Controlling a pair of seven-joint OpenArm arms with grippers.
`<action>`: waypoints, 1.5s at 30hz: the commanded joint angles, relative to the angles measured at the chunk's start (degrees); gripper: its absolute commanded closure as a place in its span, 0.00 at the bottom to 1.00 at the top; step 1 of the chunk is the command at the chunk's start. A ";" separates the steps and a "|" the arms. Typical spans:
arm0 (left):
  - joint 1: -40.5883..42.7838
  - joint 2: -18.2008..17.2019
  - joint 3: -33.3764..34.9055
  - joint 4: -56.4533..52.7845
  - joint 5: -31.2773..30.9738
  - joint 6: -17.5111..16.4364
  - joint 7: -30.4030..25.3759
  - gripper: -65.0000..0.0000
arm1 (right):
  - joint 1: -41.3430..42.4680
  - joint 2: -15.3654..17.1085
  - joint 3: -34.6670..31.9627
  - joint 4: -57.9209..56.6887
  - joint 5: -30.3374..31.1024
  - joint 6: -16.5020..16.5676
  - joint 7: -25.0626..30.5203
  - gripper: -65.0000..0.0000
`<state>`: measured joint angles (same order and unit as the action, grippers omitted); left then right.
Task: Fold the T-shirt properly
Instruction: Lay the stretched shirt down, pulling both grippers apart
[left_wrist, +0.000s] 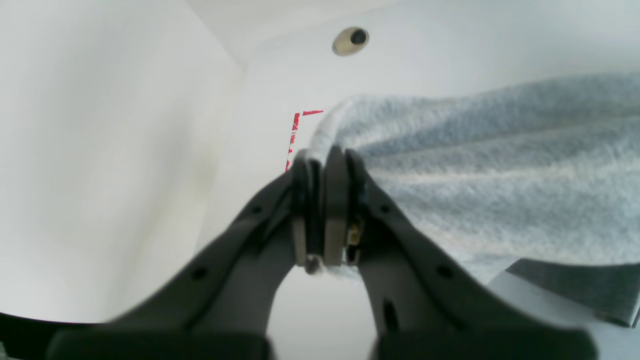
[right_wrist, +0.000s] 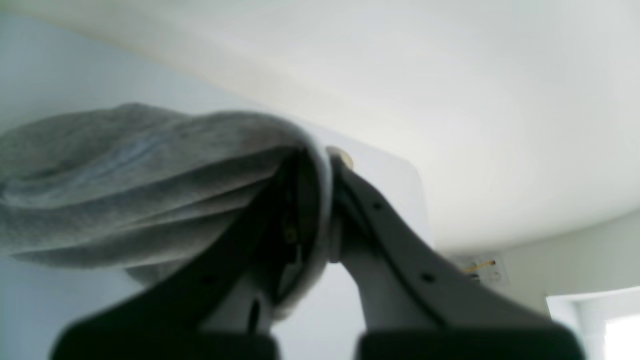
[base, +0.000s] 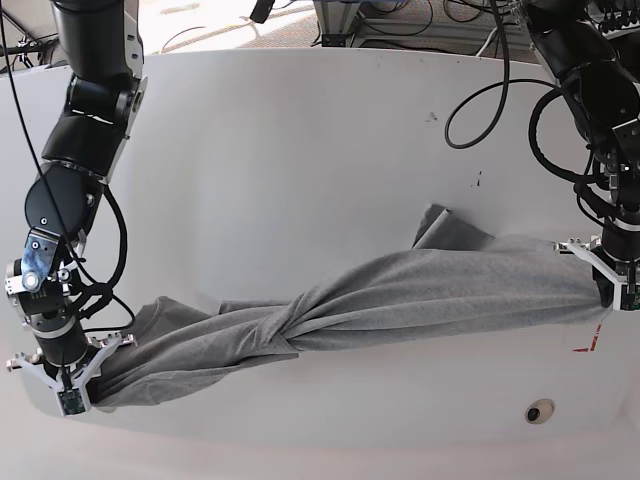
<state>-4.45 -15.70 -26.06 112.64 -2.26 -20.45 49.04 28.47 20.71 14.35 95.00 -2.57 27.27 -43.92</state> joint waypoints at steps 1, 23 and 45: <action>0.45 -0.87 -3.08 1.51 0.20 -2.10 1.03 1.00 | -3.28 -0.01 2.75 4.74 -0.11 -0.67 1.77 1.00; 21.28 0.45 -6.77 1.16 0.55 -9.75 3.58 1.00 | -35.55 -15.13 12.16 13.26 -0.20 -0.67 1.77 1.00; 25.24 -0.43 -11.87 -5.69 0.55 -12.83 3.40 1.00 | -44.69 -18.03 15.94 8.52 -0.20 9.35 1.86 0.86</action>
<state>20.93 -15.31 -37.69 105.95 -1.65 -33.47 53.10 -16.29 3.27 29.69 101.21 -2.98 34.22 -43.09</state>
